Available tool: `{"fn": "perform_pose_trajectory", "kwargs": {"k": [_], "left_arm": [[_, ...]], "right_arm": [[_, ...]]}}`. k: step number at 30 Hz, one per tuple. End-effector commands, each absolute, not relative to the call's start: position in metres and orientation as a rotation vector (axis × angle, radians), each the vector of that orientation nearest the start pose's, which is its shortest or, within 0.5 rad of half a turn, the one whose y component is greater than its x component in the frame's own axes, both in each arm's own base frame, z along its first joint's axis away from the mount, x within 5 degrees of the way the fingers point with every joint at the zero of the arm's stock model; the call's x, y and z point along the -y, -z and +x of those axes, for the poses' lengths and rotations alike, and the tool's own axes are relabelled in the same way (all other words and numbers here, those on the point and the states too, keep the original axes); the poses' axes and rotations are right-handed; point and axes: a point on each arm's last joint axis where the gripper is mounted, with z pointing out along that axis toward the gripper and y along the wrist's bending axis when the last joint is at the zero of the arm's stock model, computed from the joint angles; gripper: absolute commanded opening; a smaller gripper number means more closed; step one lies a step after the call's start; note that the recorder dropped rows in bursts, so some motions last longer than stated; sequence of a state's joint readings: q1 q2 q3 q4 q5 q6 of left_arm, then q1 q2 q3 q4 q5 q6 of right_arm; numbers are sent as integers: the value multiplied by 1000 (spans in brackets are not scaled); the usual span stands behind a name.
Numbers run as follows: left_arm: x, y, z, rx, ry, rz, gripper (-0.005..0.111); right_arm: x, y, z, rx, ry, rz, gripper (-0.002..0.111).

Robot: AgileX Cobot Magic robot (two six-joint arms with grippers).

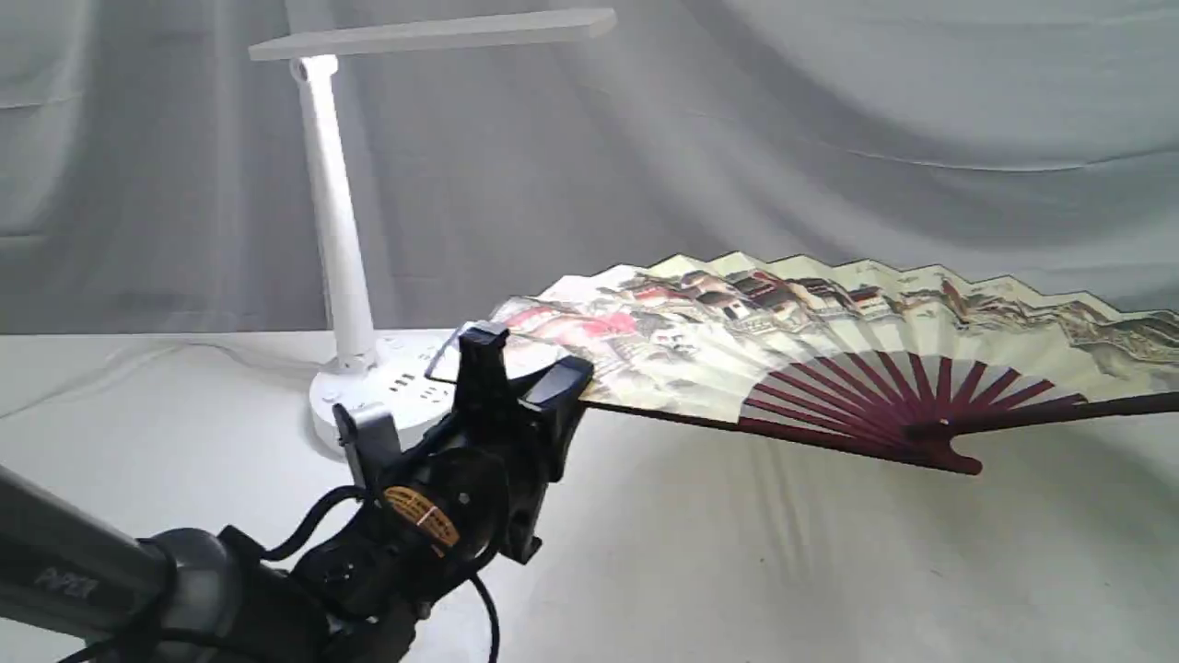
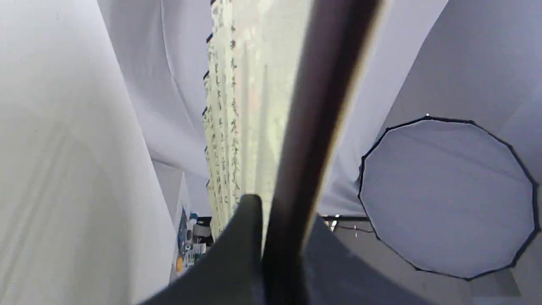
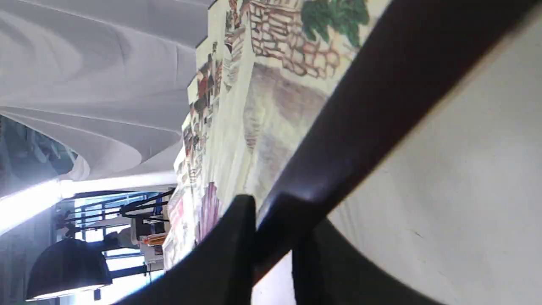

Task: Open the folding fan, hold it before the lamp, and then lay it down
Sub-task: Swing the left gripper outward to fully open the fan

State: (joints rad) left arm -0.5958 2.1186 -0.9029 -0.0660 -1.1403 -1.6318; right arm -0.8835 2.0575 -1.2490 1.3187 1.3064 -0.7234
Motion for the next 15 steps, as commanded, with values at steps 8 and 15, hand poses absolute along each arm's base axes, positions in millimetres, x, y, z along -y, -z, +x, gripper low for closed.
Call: {"fn": "perform_pose_trajectory", "kwargs": {"k": [8, 15], "left_arm": [[170, -166, 331, -1168, 1620, -1228, 0], [145, -180, 327, -1130, 1579, -1211, 0]], "right_arm": [[213, -179, 331, -1985, -1285, 833, 0], [187, -183, 351, -1962, -1349, 777, 0]]}}
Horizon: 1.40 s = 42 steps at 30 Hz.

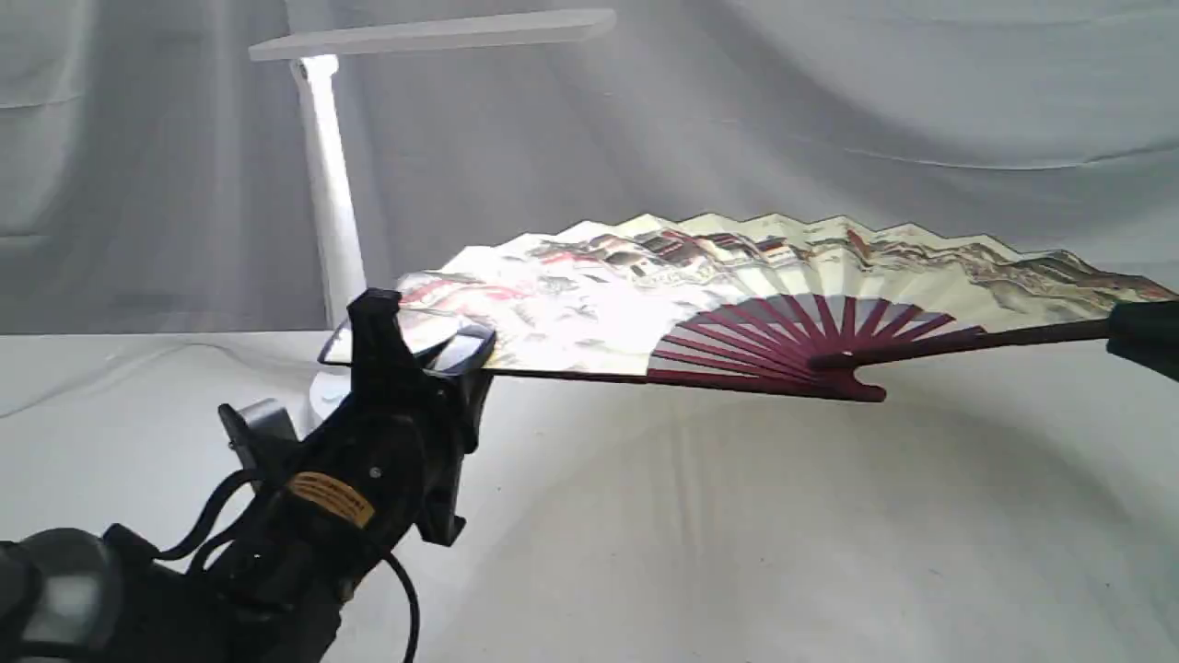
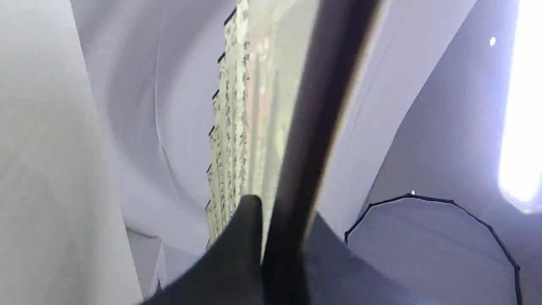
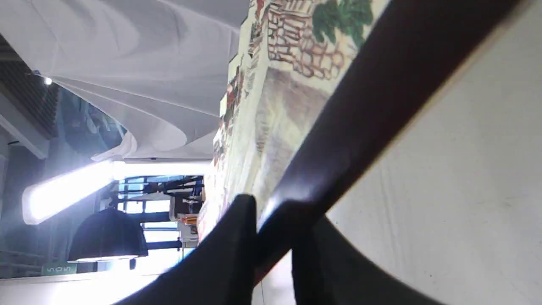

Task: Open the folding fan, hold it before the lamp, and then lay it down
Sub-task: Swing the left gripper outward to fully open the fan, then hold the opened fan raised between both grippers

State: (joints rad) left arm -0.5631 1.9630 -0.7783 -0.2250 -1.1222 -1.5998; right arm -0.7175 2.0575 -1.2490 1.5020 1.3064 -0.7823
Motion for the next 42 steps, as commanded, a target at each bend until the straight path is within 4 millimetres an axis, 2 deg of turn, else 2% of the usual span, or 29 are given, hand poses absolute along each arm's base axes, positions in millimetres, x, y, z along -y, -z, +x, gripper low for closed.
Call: {"fn": "perform_pose_trajectory", "kwargs": {"k": [1, 9, 17, 20, 24, 31, 42], "left_arm": [[140, -182, 328, -1127, 1576, -1204, 0], [106, -190, 325, -1082, 1531, -1218, 0], [96, -201, 320, -993, 1563, -1271, 0], [85, -208, 321, -979, 1559, -1245, 0], [69, -212, 316, -974, 1542, -1228, 0], [65, -207, 310, -980, 1552, -1264, 0], [65, -221, 306, -943, 1609, -1245, 0]], "right_arm": [[183, -184, 354, -1957, -1357, 767, 0], [149, -191, 375, -1907, -1434, 699, 0], [112, -199, 395, -1839, -1524, 653, 0], [102, -200, 398, -1841, -1543, 633, 0], [96, -200, 400, -1850, -1544, 607, 0], [95, -204, 400, -1847, -1541, 594, 0], [90, -254, 388, -1795, -1506, 495, 0]]}}
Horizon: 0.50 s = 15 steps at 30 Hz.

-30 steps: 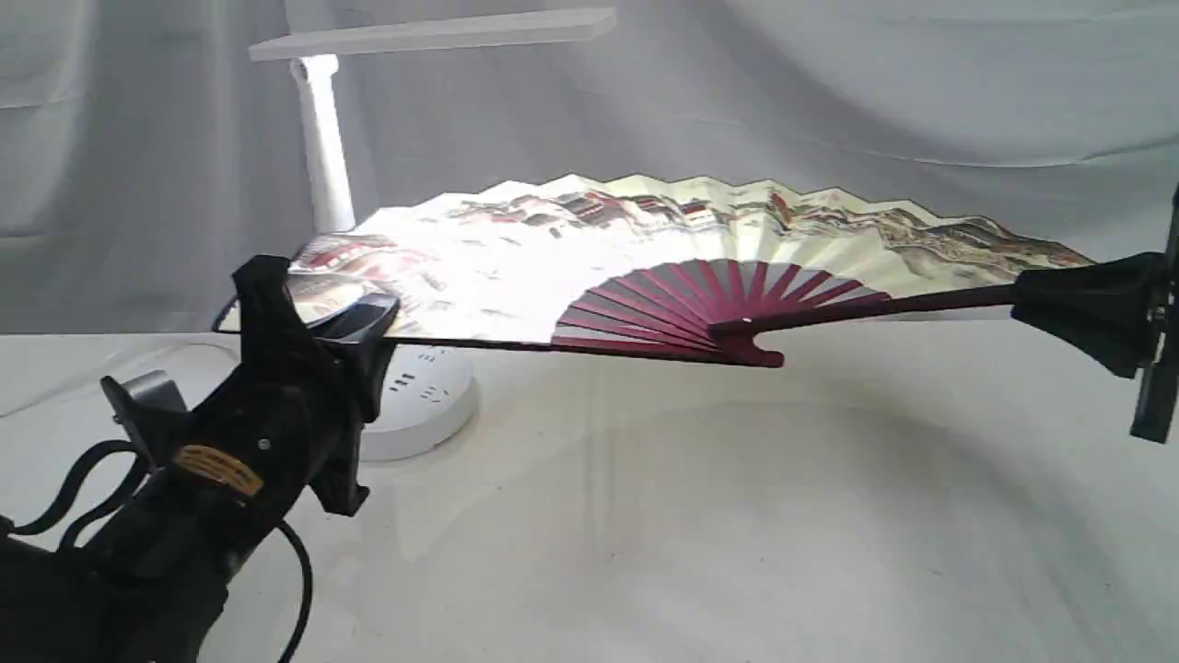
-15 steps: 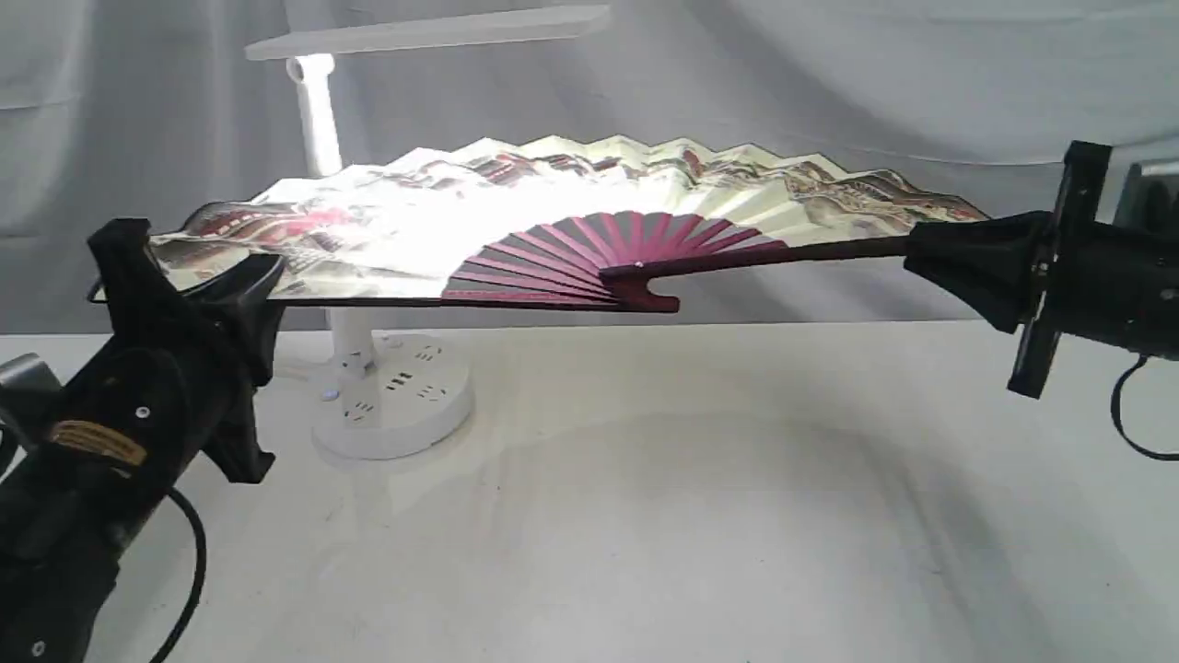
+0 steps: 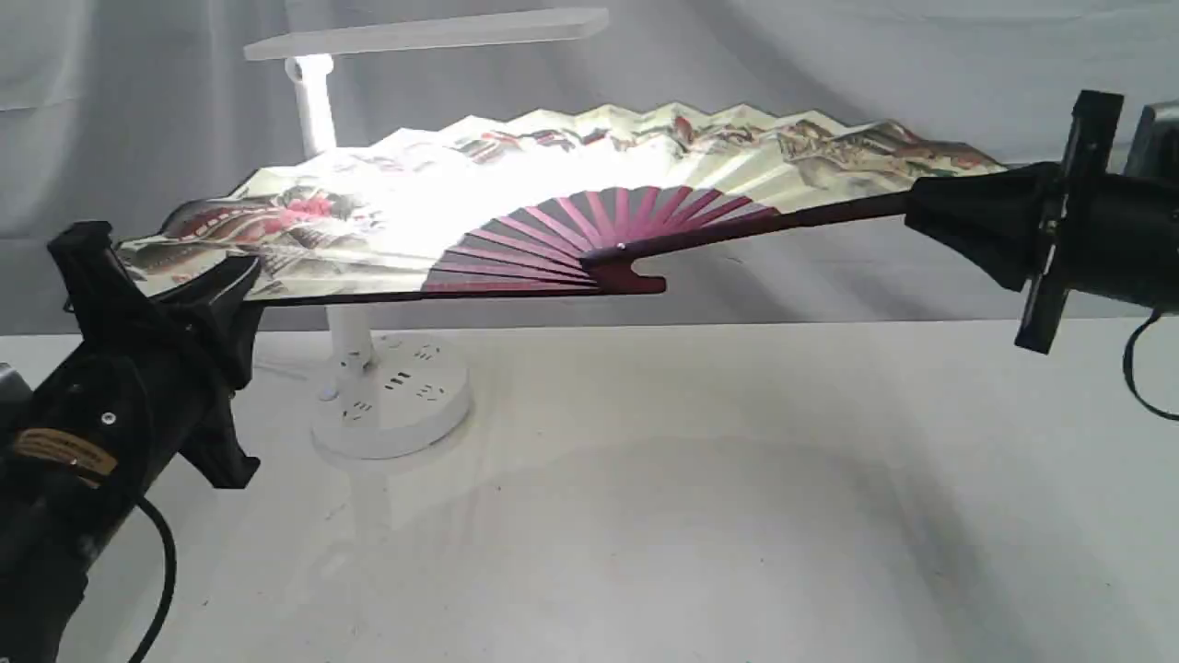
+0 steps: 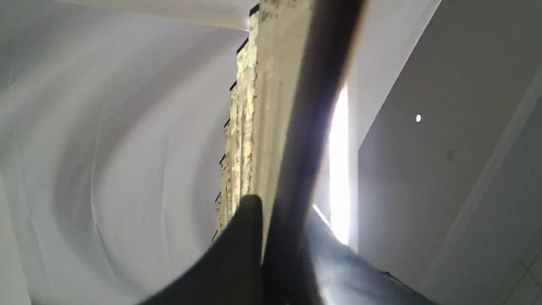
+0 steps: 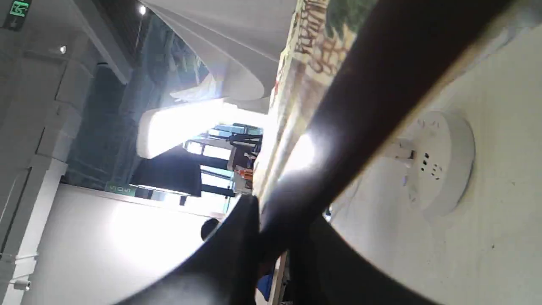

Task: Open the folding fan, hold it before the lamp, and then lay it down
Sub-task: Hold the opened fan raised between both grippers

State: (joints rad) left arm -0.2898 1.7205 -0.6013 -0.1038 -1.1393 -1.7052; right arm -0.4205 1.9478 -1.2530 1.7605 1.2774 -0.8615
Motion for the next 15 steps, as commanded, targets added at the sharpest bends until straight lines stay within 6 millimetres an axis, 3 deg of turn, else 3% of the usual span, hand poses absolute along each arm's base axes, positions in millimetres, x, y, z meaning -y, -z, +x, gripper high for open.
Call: {"fn": "perform_pose_trajectory", "kwargs": {"k": [1, 6, 15], "left_arm": [[65, -223, 305, -929, 1625, -1247, 0], [63, -235, 301, -894, 1653, -1226, 0], [63, -240, 300, -886, 1658, -1228, 0]], "right_arm": [[89, -256, 387, -1794, -1504, 491, 0], [87, -270, 383, -1779, -1502, 474, 0], [87, -273, 381, -1775, -1504, 473, 0]]}}
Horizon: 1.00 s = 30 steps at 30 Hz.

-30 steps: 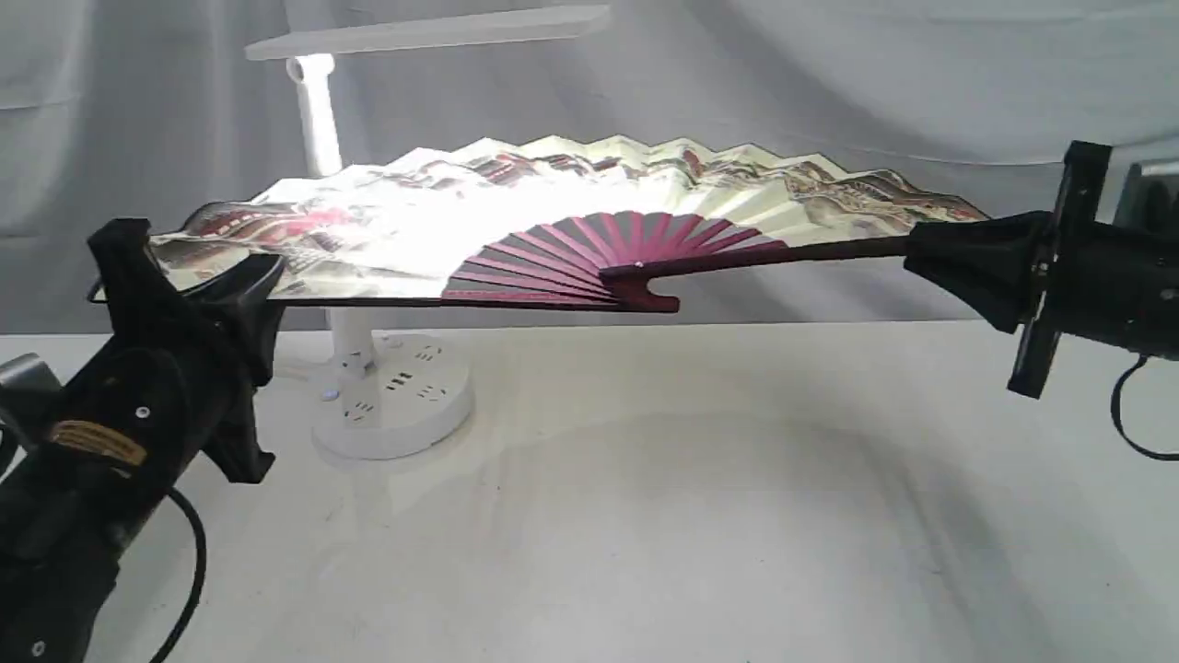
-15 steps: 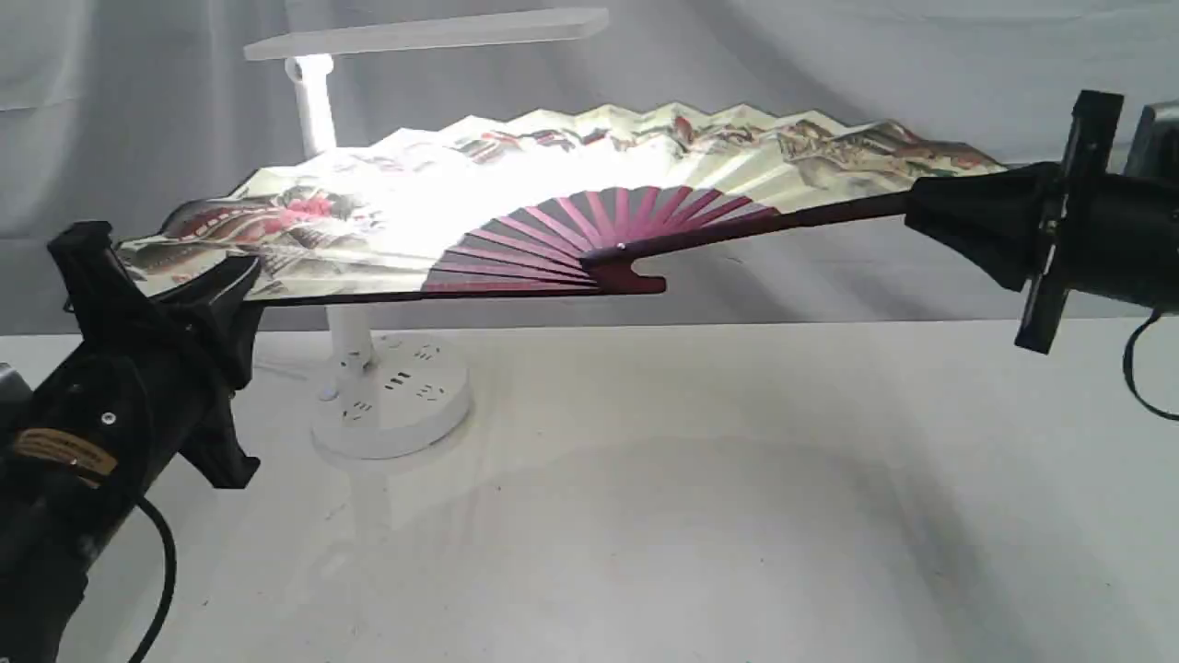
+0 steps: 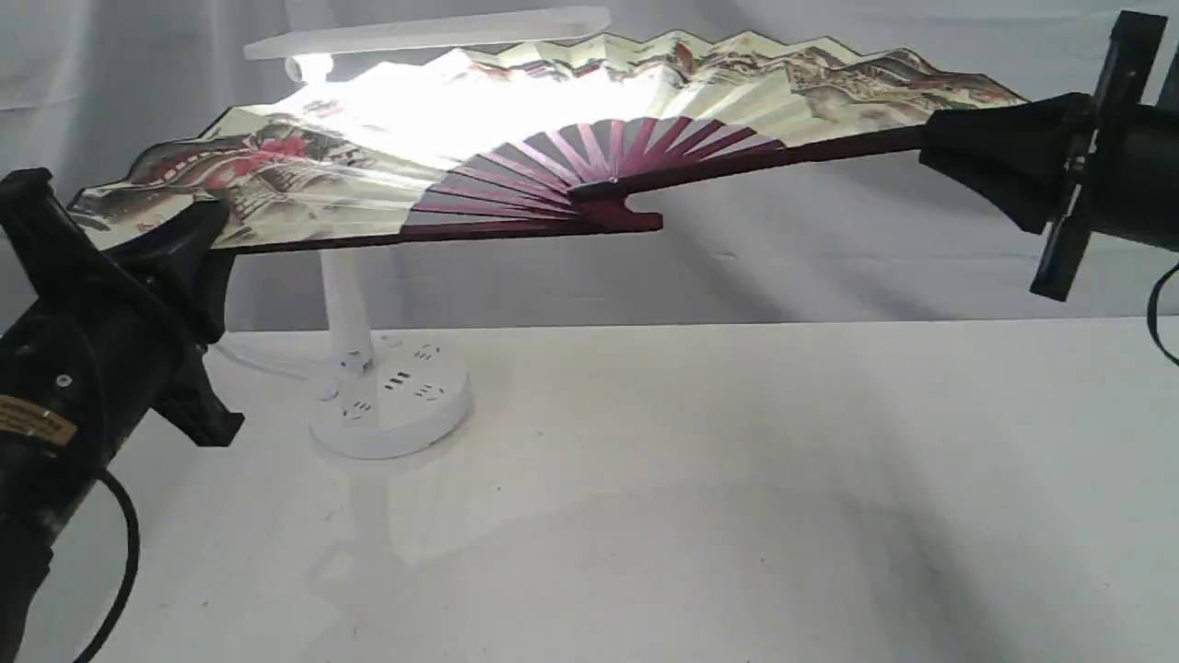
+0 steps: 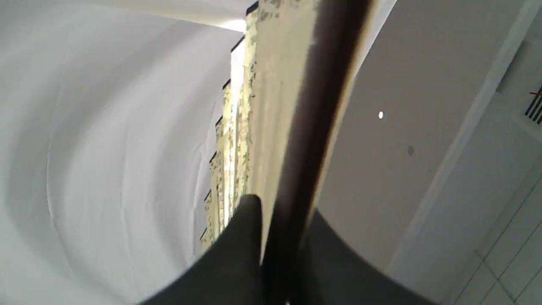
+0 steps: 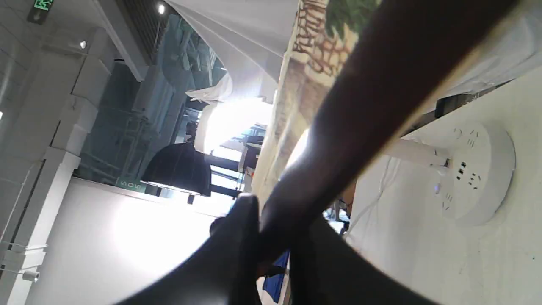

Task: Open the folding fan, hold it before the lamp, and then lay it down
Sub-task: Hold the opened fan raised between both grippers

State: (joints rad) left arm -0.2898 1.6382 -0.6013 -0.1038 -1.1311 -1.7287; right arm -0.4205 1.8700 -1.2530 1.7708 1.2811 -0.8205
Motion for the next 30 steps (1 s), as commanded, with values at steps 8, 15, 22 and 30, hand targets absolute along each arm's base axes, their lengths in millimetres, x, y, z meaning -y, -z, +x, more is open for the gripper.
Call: {"fn": "perform_pose_trajectory", "kwargs": {"k": [8, 15, 22, 30], "left_arm": [[63, -240, 300, -886, 1658, -1228, 0], [63, -240, 300, -886, 1658, -1228, 0], [62, -237, 298, -892, 1650, -1238, 0], [62, -236, 297, -894, 1649, -1242, 0]], "right_arm": [[87, -273, 381, -1775, -1504, 473, 0], [87, -273, 381, -1776, -1504, 473, 0], [87, -273, 381, -1776, -1505, 475, 0], [86, -273, 381, -1784, -1501, 470, 0]]}}
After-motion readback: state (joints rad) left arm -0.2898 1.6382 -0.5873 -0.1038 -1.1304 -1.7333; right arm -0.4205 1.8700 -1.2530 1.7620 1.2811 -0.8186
